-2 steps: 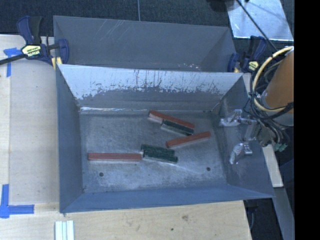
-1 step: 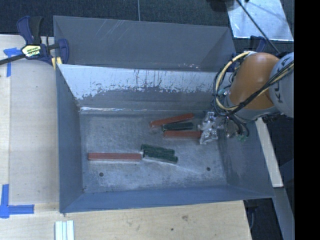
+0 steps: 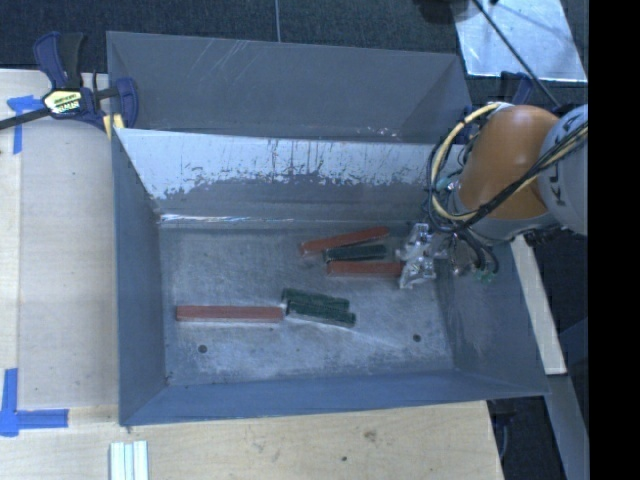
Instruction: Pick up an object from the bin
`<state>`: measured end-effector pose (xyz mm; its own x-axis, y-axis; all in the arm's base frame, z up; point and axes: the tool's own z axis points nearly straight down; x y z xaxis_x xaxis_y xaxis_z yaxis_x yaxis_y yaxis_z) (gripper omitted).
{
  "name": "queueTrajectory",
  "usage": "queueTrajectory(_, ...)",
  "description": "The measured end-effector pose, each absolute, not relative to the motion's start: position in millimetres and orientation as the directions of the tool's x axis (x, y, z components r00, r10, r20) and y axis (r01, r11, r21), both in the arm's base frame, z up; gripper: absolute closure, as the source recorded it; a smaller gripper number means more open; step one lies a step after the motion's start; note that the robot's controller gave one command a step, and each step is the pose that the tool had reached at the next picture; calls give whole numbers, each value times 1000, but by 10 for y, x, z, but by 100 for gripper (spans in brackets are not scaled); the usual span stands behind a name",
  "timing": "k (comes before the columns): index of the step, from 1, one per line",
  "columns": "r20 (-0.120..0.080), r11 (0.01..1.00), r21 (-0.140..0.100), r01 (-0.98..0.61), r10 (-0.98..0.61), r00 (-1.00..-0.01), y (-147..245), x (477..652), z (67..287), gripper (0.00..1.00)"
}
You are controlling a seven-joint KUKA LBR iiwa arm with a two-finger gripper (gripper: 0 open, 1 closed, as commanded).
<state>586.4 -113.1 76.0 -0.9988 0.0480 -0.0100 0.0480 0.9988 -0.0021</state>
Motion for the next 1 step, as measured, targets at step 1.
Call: queueTrajectory(1,-13,1000,-3,27,27,-1000,-1229,5836,2574,100)
